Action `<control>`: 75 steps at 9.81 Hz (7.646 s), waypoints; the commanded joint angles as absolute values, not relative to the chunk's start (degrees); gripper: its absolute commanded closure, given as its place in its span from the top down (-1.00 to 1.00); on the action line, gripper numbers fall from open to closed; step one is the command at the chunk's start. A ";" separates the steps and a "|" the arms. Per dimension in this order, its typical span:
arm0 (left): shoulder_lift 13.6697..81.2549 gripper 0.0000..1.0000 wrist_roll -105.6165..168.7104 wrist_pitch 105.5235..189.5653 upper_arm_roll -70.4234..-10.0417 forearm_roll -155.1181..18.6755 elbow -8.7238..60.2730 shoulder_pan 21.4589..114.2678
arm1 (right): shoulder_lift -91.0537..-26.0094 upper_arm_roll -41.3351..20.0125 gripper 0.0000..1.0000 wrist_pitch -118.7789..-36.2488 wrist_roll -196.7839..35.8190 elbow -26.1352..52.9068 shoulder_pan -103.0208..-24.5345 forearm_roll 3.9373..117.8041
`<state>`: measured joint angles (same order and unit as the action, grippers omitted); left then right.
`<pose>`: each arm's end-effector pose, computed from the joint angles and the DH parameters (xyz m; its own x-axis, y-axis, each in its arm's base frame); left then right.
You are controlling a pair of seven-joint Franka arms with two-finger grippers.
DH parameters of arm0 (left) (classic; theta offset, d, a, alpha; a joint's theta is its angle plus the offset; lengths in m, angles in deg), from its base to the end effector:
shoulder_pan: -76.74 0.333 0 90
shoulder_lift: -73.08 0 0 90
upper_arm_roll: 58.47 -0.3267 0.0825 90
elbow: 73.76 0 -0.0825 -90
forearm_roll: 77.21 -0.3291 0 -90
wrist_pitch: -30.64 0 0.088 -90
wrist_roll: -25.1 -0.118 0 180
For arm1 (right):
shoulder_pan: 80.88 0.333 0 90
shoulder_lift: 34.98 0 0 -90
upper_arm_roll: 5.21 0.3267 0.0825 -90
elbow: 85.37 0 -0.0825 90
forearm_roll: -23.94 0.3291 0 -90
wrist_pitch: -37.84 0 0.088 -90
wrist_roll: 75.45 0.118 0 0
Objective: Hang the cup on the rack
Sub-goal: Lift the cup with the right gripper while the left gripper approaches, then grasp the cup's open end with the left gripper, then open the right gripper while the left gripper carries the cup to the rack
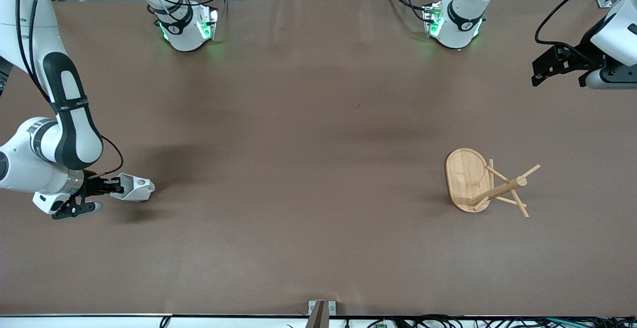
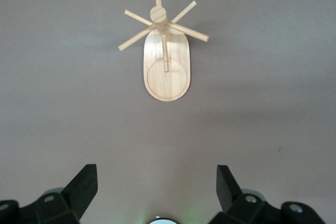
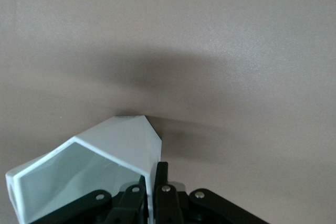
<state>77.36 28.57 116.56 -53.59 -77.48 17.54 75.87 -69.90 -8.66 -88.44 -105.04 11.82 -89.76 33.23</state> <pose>0.4656 -0.0482 0.6446 0.9991 -0.0391 -0.0188 -0.0393 -0.9992 -0.0122 0.6180 -0.1233 0.2686 0.9768 0.2090 -0.0473 0.2017 -0.9714 -0.1255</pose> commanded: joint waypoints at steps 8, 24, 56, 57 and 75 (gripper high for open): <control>76.25 1.00 27.91 115.64 -53.37 -77.04 17.91 75.86 | -59.34 -6.97 -0.99 -73.44 -87.43 9.90 -79.06 55.09; 70.27 1.00 5.78 122.39 -40.82 -72.20 11.05 60.83 | -56.51 -6.88 -1.00 -74.22 -86.68 9.81 -54.96 104.07; 56.91 0.98 -17.62 140.07 -33.51 -67.72 11.40 60.83 | -58.27 -6.88 -0.95 -64.37 -88.28 9.02 -53.63 108.22; 56.91 0.94 -17.53 140.07 -33.51 -67.72 11.40 60.74 | -58.18 -6.79 -0.95 -64.37 -88.20 9.02 -53.63 108.22; 59.11 -0.58 3.89 137.78 -33.60 -70.09 11.40 74.61 | -57.31 -14.50 1.00 -65.34 -88.37 8.41 -61.89 93.76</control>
